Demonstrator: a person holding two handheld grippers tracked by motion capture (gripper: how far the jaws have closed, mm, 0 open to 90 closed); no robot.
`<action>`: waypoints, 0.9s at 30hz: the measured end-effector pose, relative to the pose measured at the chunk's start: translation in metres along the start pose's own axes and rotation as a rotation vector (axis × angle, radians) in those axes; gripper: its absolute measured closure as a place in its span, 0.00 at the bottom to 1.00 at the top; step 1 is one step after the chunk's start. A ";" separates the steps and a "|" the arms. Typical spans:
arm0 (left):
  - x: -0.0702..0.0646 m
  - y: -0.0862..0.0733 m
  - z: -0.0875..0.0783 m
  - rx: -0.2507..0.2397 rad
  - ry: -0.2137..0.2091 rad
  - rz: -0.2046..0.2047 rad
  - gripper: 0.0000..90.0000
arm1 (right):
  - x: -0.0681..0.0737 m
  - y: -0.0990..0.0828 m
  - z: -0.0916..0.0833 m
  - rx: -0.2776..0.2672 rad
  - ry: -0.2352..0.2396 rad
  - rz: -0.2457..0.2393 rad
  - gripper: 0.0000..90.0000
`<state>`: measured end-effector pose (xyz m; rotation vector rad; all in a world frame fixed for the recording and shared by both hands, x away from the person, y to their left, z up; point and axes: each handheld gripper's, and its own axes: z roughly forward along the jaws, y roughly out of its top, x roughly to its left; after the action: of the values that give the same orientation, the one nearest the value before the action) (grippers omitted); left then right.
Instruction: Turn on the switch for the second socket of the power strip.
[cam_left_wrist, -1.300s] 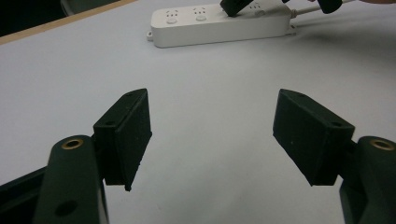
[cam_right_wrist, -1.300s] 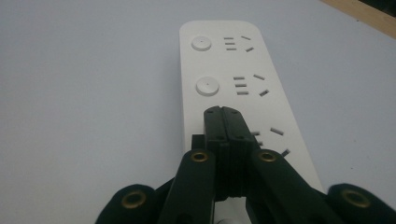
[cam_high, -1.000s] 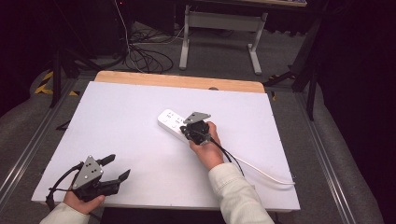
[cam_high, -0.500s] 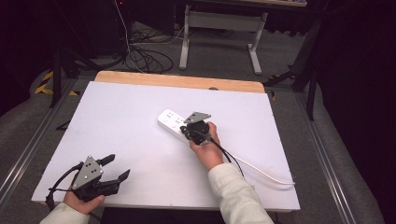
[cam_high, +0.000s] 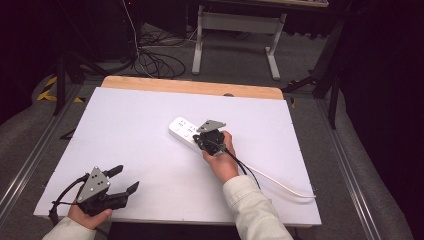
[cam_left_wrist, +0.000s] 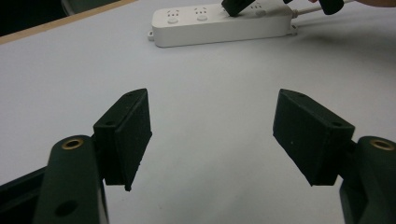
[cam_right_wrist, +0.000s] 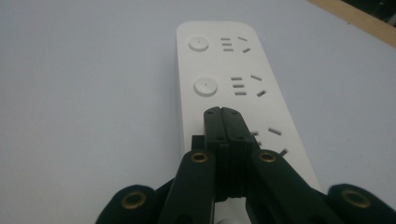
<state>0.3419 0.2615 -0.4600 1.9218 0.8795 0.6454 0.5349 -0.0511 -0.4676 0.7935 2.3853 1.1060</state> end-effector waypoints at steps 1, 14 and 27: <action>0.000 0.000 0.000 0.002 -0.001 -0.002 0.31 | 0.000 0.002 -0.002 -0.011 0.023 0.004 1.00; -0.001 0.000 0.000 0.001 -0.001 0.003 0.31 | -0.001 0.010 -0.025 -0.049 0.019 -0.020 1.00; 0.000 0.000 0.001 0.000 -0.003 -0.002 0.31 | 0.006 0.019 -0.039 -0.075 0.033 -0.045 0.99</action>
<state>0.3424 0.2610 -0.4600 1.9210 0.8800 0.6410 0.5149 -0.0589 -0.4296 0.6986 2.3613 1.1913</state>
